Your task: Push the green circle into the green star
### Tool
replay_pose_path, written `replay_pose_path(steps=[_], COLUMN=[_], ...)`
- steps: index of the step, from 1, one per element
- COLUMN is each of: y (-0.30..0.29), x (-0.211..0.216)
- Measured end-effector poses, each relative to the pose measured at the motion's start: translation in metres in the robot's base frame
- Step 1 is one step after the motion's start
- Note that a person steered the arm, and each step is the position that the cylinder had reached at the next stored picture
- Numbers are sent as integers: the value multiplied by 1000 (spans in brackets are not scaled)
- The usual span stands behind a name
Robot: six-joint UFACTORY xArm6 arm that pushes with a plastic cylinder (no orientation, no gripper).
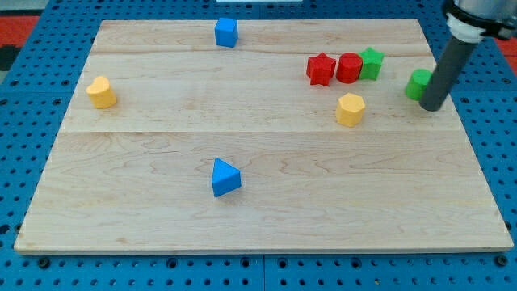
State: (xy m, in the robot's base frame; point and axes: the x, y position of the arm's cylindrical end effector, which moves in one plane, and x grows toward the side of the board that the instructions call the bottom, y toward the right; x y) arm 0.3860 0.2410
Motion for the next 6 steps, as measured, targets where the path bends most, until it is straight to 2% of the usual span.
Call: replay_pose_path(steps=[1,3,4,5,6], y=[-10,43,58,5,-72], x=[-26,6,-37,-42,-39])
